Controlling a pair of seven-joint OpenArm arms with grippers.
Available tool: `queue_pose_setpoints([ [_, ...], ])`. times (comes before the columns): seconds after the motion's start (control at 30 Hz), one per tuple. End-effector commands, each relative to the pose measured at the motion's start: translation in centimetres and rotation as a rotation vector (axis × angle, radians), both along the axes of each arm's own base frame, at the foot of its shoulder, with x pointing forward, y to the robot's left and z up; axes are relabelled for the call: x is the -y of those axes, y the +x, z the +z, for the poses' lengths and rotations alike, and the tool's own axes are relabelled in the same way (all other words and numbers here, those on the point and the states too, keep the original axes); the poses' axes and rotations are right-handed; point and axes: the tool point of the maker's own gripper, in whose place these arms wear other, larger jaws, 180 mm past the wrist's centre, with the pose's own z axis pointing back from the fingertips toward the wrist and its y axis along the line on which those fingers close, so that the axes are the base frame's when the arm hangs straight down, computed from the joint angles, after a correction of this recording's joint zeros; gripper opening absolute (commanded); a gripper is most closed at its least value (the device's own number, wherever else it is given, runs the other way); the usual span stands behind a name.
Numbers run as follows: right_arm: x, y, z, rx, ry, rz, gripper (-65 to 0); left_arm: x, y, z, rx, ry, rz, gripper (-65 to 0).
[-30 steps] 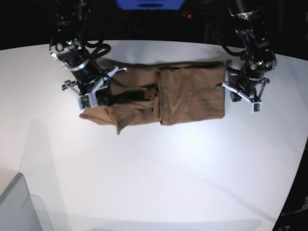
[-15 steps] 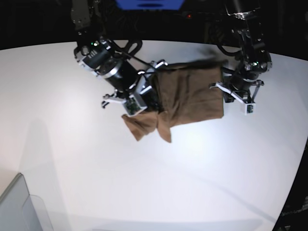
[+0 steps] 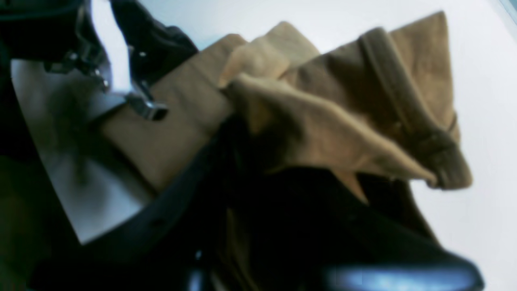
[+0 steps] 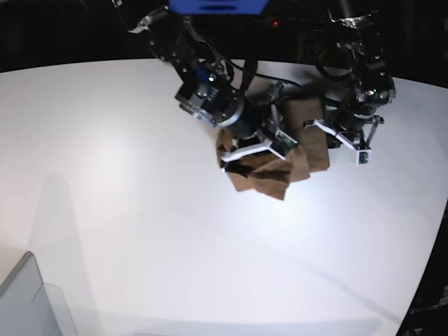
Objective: Layout the t-shirt on the table in an organized manner, then fold the t-shirt properly
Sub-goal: 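Grasp the strip end with the right gripper and lift it, then fold the lifted end over toward the left gripper with the right gripper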
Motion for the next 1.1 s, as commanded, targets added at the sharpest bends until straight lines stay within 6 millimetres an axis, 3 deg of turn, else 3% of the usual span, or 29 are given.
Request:
queue_pose_setpoints([
  [0.0,-1.4,0.5,1.3,0.026,0.044,0.02,-65.0,-0.2,0.5,0.8,0.025,0.01,-0.002,-65.0],
  [0.2,-4.4,0.3,-0.3,0.002,0.0,0.109,-65.0,-0.2,0.4,1.4,0.041,0.017,-0.003,-65.0],
  [0.4,-5.1,0.2,-0.3,0.013,-0.021,0.143,-64.8,-0.4,-0.1,1.1,0.029,0.019,-0.001,-65.0],
  [0.6,-6.6,-1.2,0.0,0.026,-0.013,0.199,-44.8,-0.3,-0.1,1.0,0.027,0.016,-0.002,-65.0],
  [0.7,-6.8,-1.3,0.3,0.028,-0.007,0.203,-39.0,-0.3,-0.1,1.1,0.03,0.018,-0.002,-65.0],
  [0.77,-7.0,-1.1,0.7,0.035,0.001,0.201,-36.9,-0.4,-0.1,1.1,0.03,0.021,-0.003,-65.0],
  [0.93,-7.1,-0.8,4.4,0.114,0.069,0.19,-33.5,-0.7,-0.1,1.2,0.03,0.025,0.0,-65.0],
  [1.07,-7.0,-1.2,5.9,0.137,0.103,0.184,-32.9,-0.8,-0.1,1.2,0.029,0.028,0.0,-65.0],
])
